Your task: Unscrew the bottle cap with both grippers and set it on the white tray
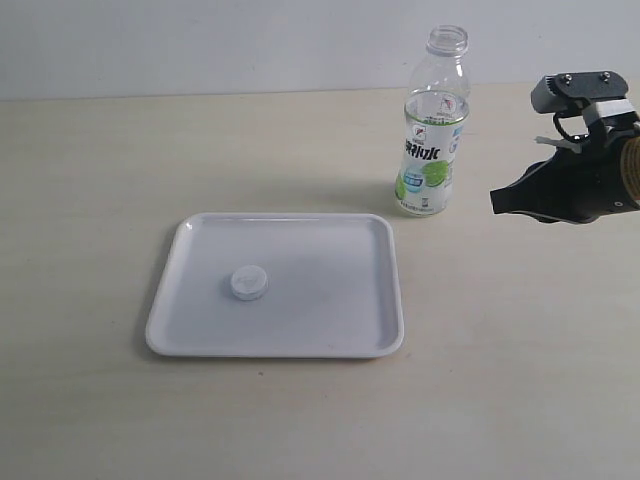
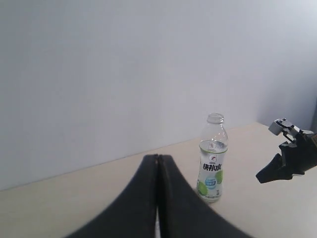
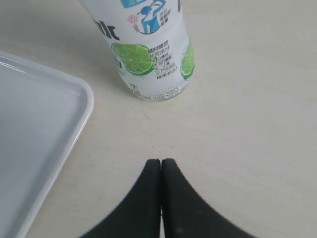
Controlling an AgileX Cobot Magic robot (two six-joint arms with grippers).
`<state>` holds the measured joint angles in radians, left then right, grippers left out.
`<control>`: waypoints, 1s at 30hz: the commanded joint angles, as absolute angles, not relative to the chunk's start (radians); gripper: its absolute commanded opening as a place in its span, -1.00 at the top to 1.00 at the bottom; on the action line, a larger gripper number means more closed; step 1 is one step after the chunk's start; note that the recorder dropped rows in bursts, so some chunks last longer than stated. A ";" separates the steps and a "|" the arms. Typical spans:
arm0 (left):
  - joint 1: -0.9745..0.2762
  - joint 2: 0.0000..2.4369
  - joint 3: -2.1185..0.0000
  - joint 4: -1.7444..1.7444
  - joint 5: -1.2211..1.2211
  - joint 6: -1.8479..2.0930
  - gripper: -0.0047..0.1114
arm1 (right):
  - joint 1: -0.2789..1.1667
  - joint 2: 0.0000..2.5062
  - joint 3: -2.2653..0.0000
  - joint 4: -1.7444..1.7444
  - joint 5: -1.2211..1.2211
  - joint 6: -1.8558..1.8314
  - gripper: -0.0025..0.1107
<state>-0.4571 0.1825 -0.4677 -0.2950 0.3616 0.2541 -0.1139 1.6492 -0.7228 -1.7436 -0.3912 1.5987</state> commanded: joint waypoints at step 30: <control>-0.384 0.000 -0.171 0.035 0.145 -0.140 0.92 | -0.116 1.642 -0.718 -1.744 -0.393 1.599 0.96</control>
